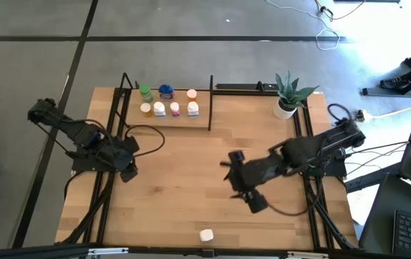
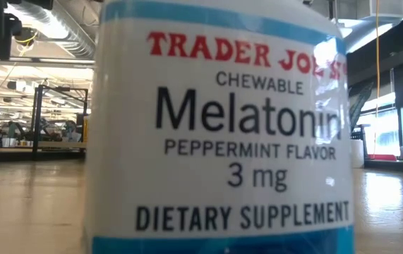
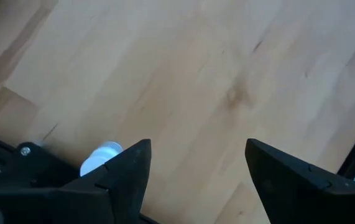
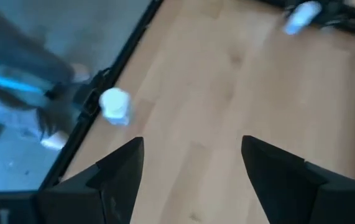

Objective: Pick and place medicine bottles onto shelf by color
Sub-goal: Put the white pill bottle on the shelf

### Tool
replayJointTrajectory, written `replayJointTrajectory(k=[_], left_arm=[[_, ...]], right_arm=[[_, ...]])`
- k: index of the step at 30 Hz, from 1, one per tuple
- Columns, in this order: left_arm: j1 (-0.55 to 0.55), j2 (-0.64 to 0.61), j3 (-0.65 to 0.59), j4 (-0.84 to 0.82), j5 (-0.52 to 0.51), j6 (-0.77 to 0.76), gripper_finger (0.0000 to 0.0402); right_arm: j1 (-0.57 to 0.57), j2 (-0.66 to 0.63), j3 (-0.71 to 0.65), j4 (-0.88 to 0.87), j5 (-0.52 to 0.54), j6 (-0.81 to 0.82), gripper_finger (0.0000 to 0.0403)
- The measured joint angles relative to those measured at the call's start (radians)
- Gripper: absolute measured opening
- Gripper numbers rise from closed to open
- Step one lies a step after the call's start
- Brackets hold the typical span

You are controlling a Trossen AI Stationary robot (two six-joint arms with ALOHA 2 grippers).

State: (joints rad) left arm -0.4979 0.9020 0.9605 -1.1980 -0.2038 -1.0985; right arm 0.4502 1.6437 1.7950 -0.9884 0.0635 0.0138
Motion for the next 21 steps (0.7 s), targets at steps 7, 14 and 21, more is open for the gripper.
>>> replayJointTrajectory(k=[7,14,21], left_arm=[[-0.049,0.000,0.000,0.000,0.011,0.118,0.0255],[-0.103,0.000,0.000,0.000,0.011,0.189,0.0255],[-0.142,0.000,0.000,0.001,0.010,0.192,0.0255]], right_arm=[[0.033,0.146,0.000,0.140,-0.048,0.029,0.0272],[0.033,0.281,0.000,0.338,-0.159,0.144,0.0272],[0.046,0.349,0.000,0.331,-0.166,0.192,0.0272]])
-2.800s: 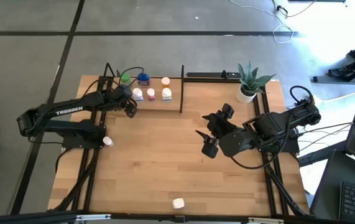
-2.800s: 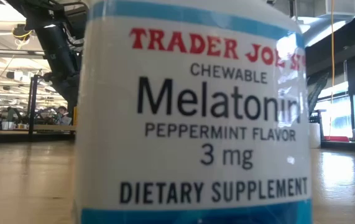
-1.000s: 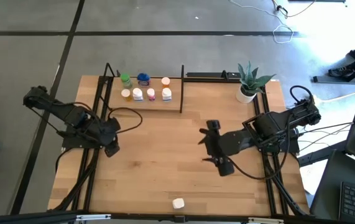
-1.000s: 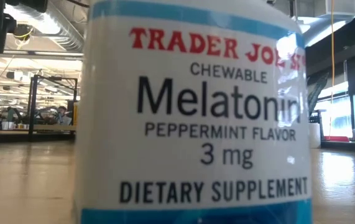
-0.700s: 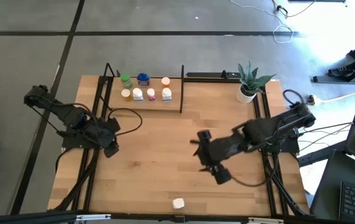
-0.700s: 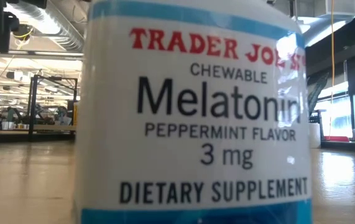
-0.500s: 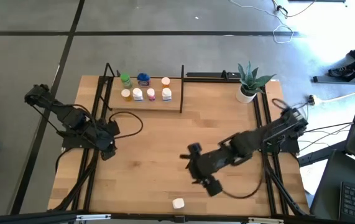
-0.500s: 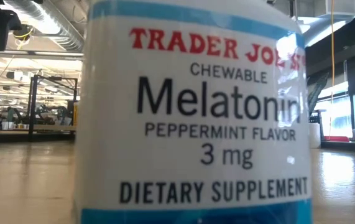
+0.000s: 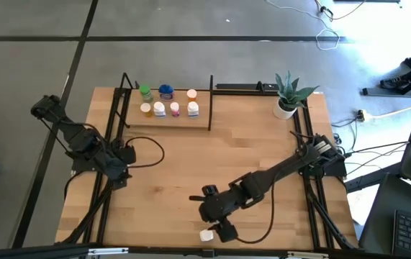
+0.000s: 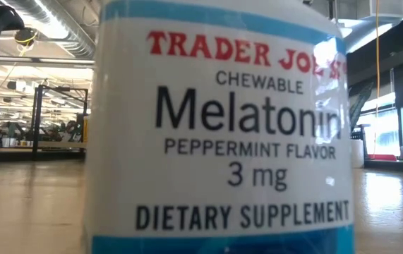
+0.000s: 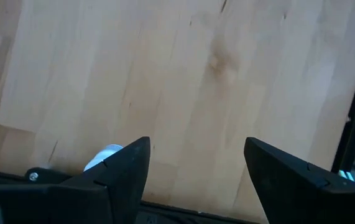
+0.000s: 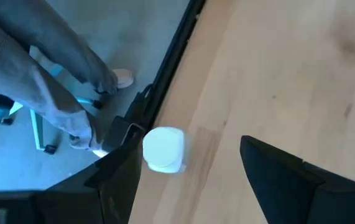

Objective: Pick and place medicine bottles onto shelf by color
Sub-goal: Put the white pill bottle on the shelf

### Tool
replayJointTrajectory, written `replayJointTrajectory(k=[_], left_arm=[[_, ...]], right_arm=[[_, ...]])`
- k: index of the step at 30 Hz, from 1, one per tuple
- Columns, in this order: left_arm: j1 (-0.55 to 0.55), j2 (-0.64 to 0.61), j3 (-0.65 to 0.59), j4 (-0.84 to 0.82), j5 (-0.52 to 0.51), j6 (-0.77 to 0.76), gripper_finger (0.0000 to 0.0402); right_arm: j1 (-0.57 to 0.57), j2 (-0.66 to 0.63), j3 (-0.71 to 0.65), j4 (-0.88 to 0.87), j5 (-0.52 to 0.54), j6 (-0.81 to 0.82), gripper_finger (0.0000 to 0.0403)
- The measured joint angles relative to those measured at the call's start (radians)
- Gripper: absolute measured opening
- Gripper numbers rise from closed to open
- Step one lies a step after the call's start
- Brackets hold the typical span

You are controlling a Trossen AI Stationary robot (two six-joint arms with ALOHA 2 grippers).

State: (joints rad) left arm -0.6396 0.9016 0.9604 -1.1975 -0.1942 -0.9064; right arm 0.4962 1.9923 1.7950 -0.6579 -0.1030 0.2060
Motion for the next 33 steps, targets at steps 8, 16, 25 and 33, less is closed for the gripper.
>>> replayJointTrajectory(k=[8,16,25,33], left_arm=[[-0.017,0.000,0.000,0.001,-0.022,-0.001,0.0255],[-0.017,0.000,0.000,0.001,-0.038,-0.002,0.0255],[-0.017,0.000,0.000,0.001,-0.038,0.000,0.0255],[-0.017,0.000,0.000,0.001,-0.037,0.000,0.0255]], right_arm=[[0.040,0.043,0.000,-0.001,-0.004,-0.027,0.0272],[0.065,0.138,0.000,0.017,-0.027,-0.036,0.0272],[0.076,0.175,0.000,0.016,0.039,-0.106,0.0272],[0.079,0.184,0.000,0.031,0.041,-0.079,0.0272]])
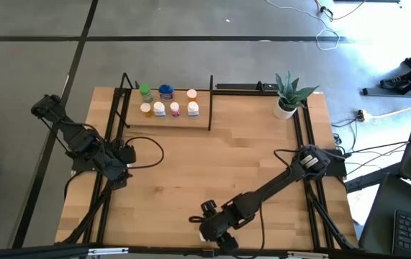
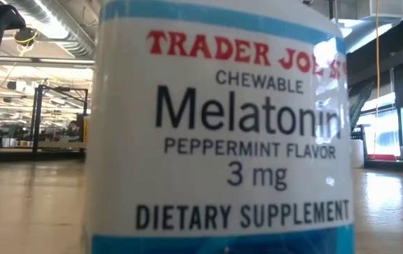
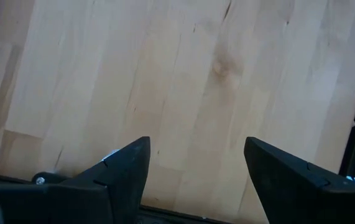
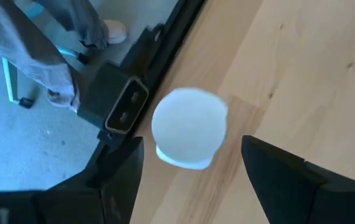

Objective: Pick and place medicine bottles onto shelf by color
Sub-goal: Put the white pill bottle on the shelf

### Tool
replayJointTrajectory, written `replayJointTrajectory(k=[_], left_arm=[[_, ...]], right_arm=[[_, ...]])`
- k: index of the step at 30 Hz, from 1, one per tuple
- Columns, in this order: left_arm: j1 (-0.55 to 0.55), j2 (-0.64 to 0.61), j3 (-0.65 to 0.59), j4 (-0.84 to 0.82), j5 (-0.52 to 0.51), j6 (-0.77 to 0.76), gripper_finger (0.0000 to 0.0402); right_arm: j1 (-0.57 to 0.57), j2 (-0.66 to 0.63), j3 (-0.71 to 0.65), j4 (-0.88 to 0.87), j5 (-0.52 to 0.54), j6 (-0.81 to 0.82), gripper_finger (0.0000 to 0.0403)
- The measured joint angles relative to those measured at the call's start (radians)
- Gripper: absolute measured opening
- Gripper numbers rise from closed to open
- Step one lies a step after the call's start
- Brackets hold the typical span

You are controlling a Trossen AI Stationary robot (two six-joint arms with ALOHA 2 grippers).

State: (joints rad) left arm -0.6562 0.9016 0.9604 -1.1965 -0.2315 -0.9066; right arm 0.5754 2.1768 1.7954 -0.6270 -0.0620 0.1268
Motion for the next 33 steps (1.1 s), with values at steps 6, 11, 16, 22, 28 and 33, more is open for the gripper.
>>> replayJointTrajectory(k=[6,11,16,22,28,33], left_arm=[[0.000,0.000,0.000,-0.001,0.000,0.001,0.0255],[0.000,0.000,0.000,-0.001,0.000,0.001,0.0255],[0.000,0.000,0.000,-0.002,0.000,0.001,0.0255],[0.000,0.000,0.000,-0.001,0.000,0.001,0.0255],[0.000,0.000,0.000,-0.001,0.000,0.002,0.0255],[0.000,0.000,0.000,-0.002,0.000,0.002,0.0255]], right_arm=[[0.003,0.022,0.000,0.019,-0.001,0.004,0.0272],[0.002,0.068,0.000,0.066,-0.001,0.069,0.0272],[0.002,0.097,0.000,0.098,0.022,0.121,0.0272],[0.001,0.103,0.000,0.102,0.043,0.328,0.0262],[-0.002,0.103,0.000,0.100,0.044,0.404,0.0196],[-0.016,0.103,0.000,0.103,0.053,0.441,0.0157]])
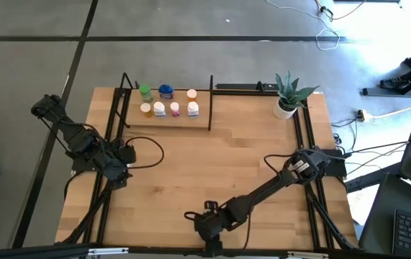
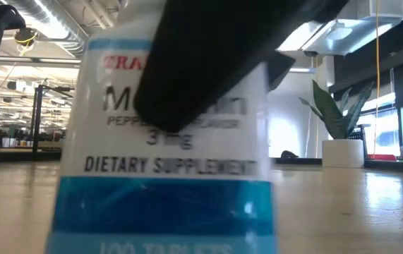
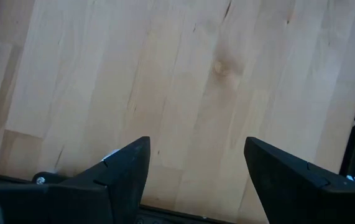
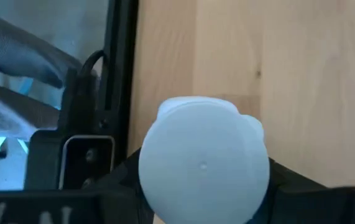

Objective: Pick and place medicine bottles onto shelf by color
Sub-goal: Put the white pill bottle on the shelf

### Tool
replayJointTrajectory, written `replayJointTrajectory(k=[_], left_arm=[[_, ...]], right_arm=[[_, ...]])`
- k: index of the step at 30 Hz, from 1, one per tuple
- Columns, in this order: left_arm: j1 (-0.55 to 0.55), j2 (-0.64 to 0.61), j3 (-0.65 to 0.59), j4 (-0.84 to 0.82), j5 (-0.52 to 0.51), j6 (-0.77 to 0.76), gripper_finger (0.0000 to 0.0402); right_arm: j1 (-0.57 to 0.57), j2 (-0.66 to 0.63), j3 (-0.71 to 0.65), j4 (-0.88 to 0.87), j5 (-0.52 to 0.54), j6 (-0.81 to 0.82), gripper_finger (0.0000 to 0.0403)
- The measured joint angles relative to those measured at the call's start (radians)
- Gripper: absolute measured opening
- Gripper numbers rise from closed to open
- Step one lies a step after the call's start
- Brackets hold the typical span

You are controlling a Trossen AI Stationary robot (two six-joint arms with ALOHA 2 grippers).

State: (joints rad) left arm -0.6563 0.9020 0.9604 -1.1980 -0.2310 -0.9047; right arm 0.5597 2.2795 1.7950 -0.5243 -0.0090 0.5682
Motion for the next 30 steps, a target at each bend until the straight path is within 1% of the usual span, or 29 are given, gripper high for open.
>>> replayJointTrajectory(k=[7,13,17,22,25,30], left_arm=[[0.000,0.000,0.000,0.000,0.000,0.000,0.0255],[0.000,0.000,0.000,0.000,0.000,0.000,0.0255],[0.000,0.000,0.000,0.000,0.000,0.000,0.0255],[0.000,0.000,0.000,0.000,-0.022,0.001,0.0255],[0.000,-0.010,0.000,-0.002,-0.048,0.001,0.0255],[0.001,-0.030,0.000,-0.003,-0.122,0.018,0.0255]], right_arm=[[-0.037,-0.002,0.001,-0.005,-0.002,0.006,0.0157],[-0.094,-0.004,0.075,-0.082,-0.057,-0.023,0.0157],[-0.156,-0.004,0.150,-0.126,-0.118,-0.070,0.0157],[-0.242,-0.004,0.262,-0.203,-0.134,-0.162,0.0157],[-0.302,-0.005,0.343,-0.299,-0.134,-0.204,0.0157],[-0.402,-0.005,0.500,-0.497,-0.132,-0.295,0.0157]])
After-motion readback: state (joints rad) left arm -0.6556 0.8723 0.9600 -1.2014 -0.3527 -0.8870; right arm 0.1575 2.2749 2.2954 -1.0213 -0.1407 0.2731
